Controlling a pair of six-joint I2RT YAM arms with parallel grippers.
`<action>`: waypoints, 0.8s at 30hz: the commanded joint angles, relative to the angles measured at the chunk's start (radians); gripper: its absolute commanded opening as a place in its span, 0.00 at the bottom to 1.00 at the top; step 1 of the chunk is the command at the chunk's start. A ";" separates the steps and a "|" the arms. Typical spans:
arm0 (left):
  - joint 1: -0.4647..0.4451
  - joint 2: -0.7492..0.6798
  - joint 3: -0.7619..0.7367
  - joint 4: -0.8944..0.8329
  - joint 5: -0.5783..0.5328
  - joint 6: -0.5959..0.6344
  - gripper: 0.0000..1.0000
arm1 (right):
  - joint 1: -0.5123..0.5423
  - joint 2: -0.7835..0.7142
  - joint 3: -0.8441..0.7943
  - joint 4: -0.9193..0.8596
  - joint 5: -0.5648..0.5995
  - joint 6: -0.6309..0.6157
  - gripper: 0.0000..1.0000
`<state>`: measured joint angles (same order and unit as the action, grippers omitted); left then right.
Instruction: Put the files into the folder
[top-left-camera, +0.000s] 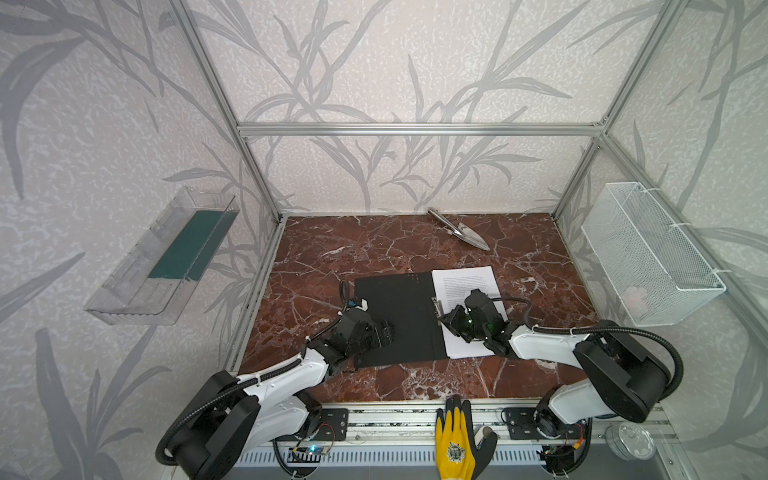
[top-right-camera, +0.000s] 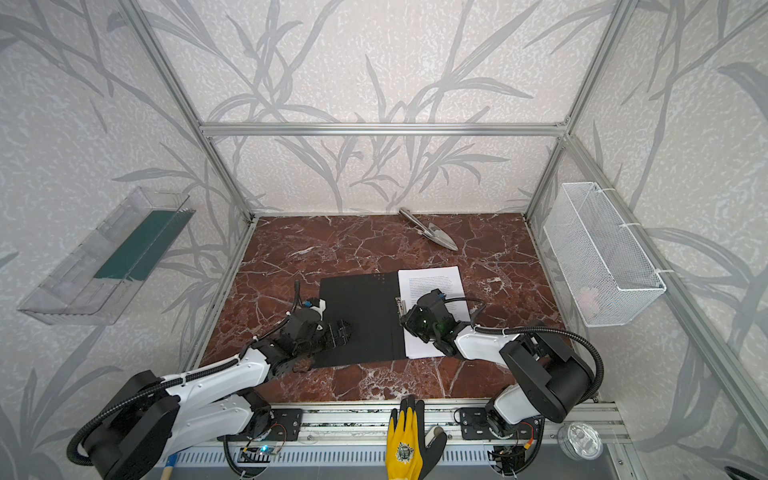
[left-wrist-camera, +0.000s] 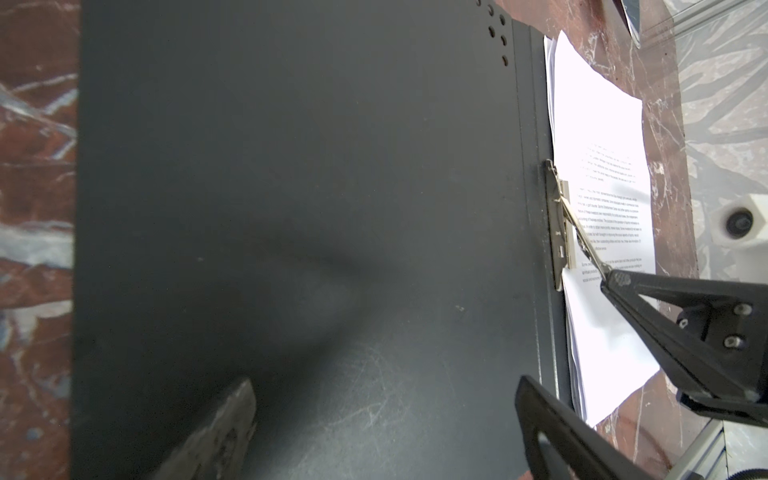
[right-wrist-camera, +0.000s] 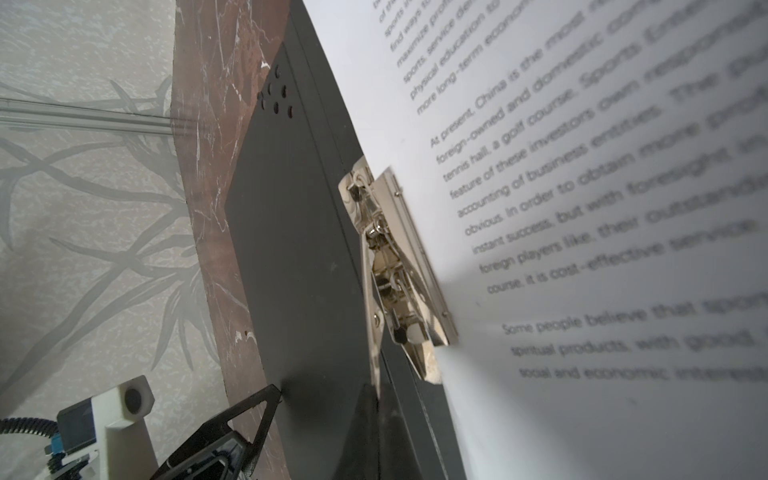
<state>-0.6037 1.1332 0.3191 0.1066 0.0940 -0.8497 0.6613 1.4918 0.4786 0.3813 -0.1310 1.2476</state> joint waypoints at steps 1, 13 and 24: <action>0.008 0.040 -0.017 -0.129 -0.043 -0.036 0.99 | -0.008 0.073 -0.083 -0.162 0.104 -0.028 0.00; 0.010 0.078 0.001 -0.148 -0.060 -0.031 0.99 | -0.008 0.196 -0.142 -0.079 0.172 -0.034 0.00; 0.016 0.119 0.017 -0.148 -0.070 -0.023 0.99 | -0.009 0.360 -0.144 0.029 0.156 -0.020 0.00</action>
<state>-0.5941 1.2037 0.3626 0.1093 0.0418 -0.8566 0.6701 1.7203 0.4046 0.7490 -0.0643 1.2179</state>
